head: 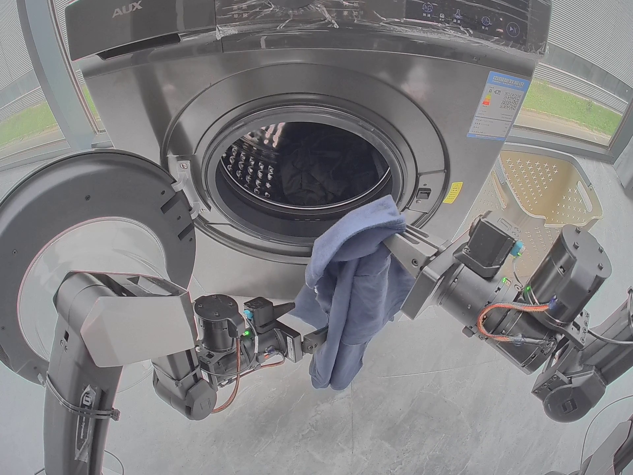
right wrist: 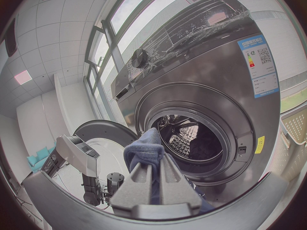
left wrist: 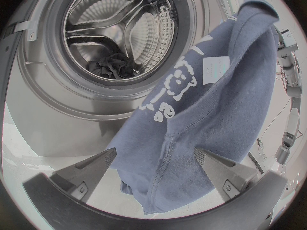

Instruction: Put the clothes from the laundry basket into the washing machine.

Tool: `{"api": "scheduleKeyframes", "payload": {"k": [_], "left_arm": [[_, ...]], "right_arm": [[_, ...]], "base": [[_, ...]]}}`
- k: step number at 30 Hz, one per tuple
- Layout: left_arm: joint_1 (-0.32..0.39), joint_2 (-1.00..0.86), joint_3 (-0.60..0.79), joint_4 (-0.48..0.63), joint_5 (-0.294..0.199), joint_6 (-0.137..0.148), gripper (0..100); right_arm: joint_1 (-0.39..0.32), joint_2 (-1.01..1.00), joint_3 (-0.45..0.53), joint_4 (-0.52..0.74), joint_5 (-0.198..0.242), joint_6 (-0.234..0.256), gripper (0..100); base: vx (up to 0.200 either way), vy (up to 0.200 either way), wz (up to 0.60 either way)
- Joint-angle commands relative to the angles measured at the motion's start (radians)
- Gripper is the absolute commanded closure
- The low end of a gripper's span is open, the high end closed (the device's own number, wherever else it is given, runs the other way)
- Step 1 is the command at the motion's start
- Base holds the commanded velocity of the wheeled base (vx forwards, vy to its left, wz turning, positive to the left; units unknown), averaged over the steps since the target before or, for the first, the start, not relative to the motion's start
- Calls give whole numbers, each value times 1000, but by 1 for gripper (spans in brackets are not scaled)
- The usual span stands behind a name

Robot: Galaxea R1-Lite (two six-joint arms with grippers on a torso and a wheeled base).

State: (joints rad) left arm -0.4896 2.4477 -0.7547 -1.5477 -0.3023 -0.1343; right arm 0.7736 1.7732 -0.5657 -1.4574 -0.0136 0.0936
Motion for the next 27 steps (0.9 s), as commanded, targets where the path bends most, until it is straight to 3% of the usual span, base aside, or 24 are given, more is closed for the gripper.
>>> {"api": "scheduleKeyframes", "payload": {"k": [1, 7, 12, 27], "left_arm": [[-12, 1, 5, 0, 0, 1, 0], [-20, -6, 41, -2, 0, 5, 0], [-24, -10, 67, -2, -8, 61, 0], [-40, 45, -61, 0, -18, 48, 0]], "right_arm": [[-8, 14, -9, -1, 0, 0, 100], [-13, 25, -34, 2, 0, 0, 100], [-19, 40, -79, 11, 0, 0, 100], [-4, 48, -91, 11, -2, 0, 100]], "base": [[0, 0, 0], [0, 0, 0], [0, 0, 0], [0, 0, 0]]}}
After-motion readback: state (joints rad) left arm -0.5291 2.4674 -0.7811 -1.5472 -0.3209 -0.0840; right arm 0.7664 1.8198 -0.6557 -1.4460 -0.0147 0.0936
